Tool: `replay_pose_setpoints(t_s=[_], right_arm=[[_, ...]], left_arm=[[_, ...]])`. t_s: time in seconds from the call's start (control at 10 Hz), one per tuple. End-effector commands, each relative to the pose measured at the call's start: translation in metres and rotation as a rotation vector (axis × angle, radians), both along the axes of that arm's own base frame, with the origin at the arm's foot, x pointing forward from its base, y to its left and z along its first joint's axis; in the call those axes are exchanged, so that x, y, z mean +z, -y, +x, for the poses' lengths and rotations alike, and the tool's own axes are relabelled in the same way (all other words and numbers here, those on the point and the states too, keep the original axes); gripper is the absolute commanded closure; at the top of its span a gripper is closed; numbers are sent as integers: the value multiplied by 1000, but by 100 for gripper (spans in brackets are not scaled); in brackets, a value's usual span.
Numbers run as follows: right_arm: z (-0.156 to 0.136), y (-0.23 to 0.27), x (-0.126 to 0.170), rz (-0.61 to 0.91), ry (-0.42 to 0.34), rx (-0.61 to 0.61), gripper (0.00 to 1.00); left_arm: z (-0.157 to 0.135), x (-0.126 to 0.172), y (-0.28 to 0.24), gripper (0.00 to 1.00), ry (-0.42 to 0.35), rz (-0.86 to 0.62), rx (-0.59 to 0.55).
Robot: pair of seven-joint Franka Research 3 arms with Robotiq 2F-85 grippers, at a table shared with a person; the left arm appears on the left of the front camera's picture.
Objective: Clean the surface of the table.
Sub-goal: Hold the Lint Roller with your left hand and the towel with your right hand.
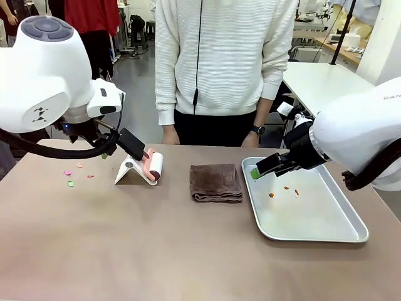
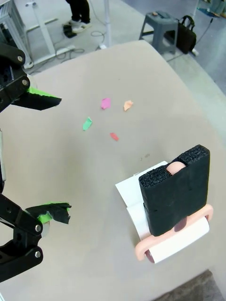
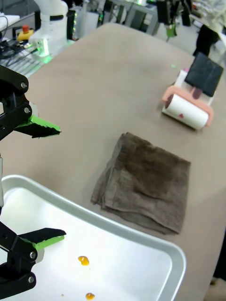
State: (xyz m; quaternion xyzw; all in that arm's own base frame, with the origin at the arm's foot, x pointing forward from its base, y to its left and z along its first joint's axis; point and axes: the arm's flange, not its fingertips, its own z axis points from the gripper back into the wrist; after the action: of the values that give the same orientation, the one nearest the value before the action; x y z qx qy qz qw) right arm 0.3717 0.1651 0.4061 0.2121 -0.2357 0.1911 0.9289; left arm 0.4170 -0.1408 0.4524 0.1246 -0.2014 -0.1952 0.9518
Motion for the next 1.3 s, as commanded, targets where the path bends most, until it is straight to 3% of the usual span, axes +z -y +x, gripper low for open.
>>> replay_pose_setpoints(t_s=[0.0,0.4,0.6,0.7,0.9,1.0,1.1,1.2], right_arm=[[3,1,3,-10,24,12,0],[3,1,3,-10,24,12,0],[-1,6,4,52,-16,-11,0],[-6,18,5,116,-38,-40,0],[-28,49,8,343,-3,-32,0],[-46,66,10,558,25,55,0],[-66,87,9,748,69,15,0],[-87,101,6,836,96,-29,0]], left_arm=[[-2,2,-3,0,12,8,-12],[-1,2,1,0,4,0,-1],[3,34,-17,0,-486,-428,-145],[3,55,-35,0,-655,-549,-169],[-1,91,-75,0,-711,-779,-140],[-3,101,-91,0,-758,-961,-107],[3,104,-113,0,-812,-1137,-45],[11,98,-137,0,-813,-1219,37]])
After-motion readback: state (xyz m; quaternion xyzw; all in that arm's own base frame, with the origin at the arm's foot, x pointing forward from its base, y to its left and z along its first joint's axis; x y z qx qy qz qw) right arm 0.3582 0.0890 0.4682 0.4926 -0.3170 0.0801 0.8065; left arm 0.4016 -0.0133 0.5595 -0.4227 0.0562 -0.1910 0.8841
